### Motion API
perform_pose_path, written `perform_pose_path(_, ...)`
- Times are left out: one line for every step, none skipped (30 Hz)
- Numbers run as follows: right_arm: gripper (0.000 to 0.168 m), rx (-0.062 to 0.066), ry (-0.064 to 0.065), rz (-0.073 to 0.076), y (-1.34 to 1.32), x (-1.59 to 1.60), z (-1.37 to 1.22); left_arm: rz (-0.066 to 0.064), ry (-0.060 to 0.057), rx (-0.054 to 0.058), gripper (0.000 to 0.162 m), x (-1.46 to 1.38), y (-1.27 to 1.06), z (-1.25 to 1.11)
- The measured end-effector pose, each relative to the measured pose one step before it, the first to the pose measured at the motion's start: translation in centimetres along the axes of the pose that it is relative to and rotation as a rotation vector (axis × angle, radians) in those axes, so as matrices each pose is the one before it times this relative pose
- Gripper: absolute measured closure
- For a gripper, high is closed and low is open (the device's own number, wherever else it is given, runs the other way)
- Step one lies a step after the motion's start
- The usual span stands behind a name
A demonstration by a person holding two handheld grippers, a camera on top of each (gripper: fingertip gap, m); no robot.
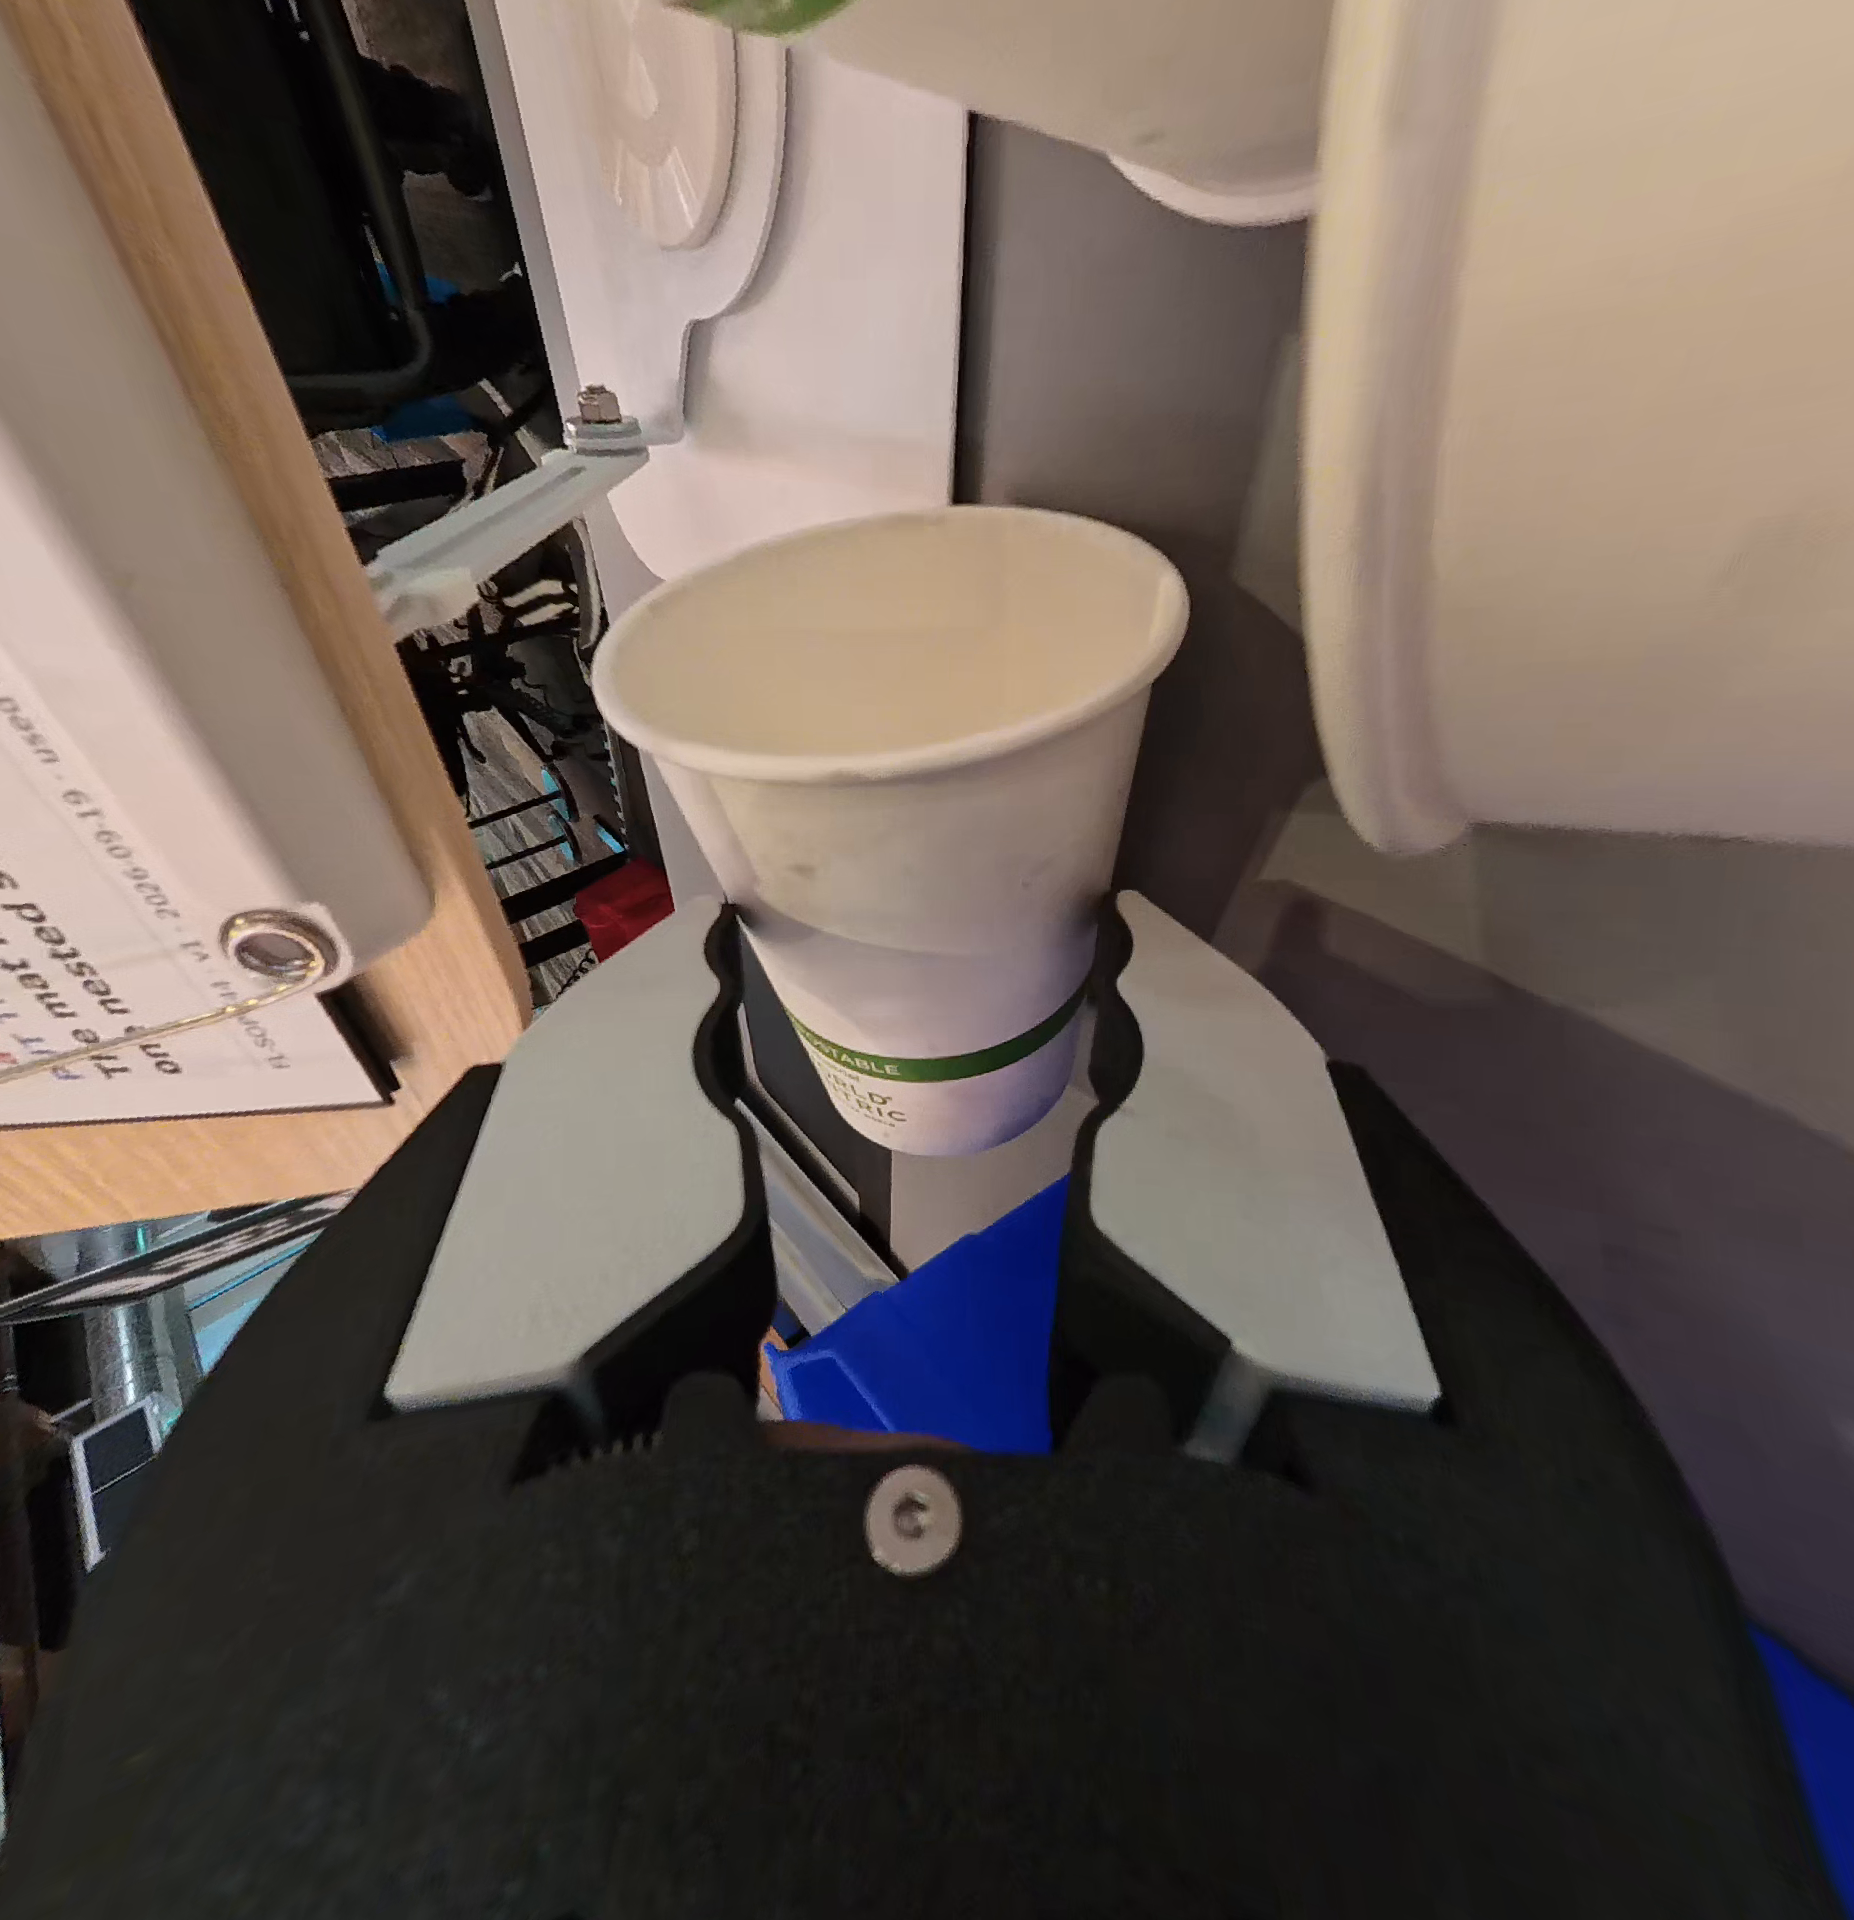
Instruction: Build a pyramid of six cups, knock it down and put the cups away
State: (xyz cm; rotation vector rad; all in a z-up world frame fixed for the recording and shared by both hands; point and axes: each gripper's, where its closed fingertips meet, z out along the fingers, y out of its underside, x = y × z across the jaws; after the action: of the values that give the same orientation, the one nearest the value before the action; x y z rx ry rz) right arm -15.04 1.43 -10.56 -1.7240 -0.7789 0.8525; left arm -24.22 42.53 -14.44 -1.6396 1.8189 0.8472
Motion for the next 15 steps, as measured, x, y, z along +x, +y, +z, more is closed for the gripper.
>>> perform_pose_path(0.116, 0.0015, 0.0004, 0.0008, -0.034, -0.006, -0.008, -0.0068, 0.006, 0.0067, 0.098, 0.116, -0.053, -0.15)
perform_pose_path(0.116, 0.0021, -0.0005, 0.0014, -0.034, -0.002, -0.012, -0.0086, 0.01, 0.0058, 0.098, 0.131, -0.038, -0.189)
perform_pose_path(0.116, 0.0004, -0.0007, 0.0022, -0.017, 0.007, -0.015, -0.0081, 0.0115, 0.005, 0.097, 0.133, -0.027, -0.223)
perform_pose_path(0.116, -0.0005, -0.0005, 0.0015, 0.002, 0.004, -0.002, -0.0082, 0.0089, 0.0056, 0.097, 0.119, 0.011, -0.262)
perform_pose_path(0.116, -0.0001, 0.0001, 0.0006, 0.0, 0.015, -0.012, -0.0062, 0.0052, 0.0035, 0.097, 0.054, 0.078, -0.285)
perform_pose_path(0.116, 0.0004, -0.0011, 0.001, -0.014, -0.018, -0.008, -0.005, -0.0006, 0.005, 0.097, -0.027, 0.107, -0.331)
perform_pose_path(0.116, 0.0, -0.0022, 0.0016, -0.012, -0.033, 0.002, -0.0037, 0.0023, 0.0066, 0.097, 0.001, 0.123, -0.421)
perform_pose_path(0.116, -0.0003, -0.0019, 0.0013, -0.005, -0.035, -0.005, -0.0077, 0.0013, 0.0064, 0.097, -0.069, 0.166, -0.521)
perform_pose_path(0.116, -0.0002, -0.0015, 0.0002, -0.015, -0.039, -0.002, -0.0124, -0.0064, 0.0097, 0.097, -0.229, 0.189, -0.661)
perform_pose_path(0.116, -0.0001, -0.0005, -0.0015, -0.029, -0.033, -0.016, -0.0202, -0.001, 0.0158, 0.097, -0.214, 0.176, -0.804)
perform_pose_path(0.116, 0.0011, 0.0011, -0.0021, -0.054, -0.005, -0.018, -0.0312, 0.0035, 0.0233, 0.097, -0.206, 0.116, -0.97)
perform_pose_path(0.116, 0.0017, 0.0004, -0.0027, -0.089, 0.014, -0.049, -0.0393, 0.0106, 0.0292, 0.098, -0.136, 0.11, -1.113)
perform_pose_path(0.116, 0.0037, 0.0036, -0.0008, -0.136, 0.12, -0.096, -0.0499, 0.0116, 0.0375, 0.097, -0.142, 0.056, -1.238)
perform_pose_path(0.116, 0.0084, 0.0032, 0.0041, -0.209, 0.171, -0.136, -0.0635, 0.0176, 0.0526, 0.097, -0.082, -0.12, -1.388)
perform_pose_path(0.115, 0.008, -0.0008, 0.0031, -0.236, 0.184, -0.188, -0.0773, 0.0314, 0.0613, 0.098, 0.09, -0.274, -1.488)
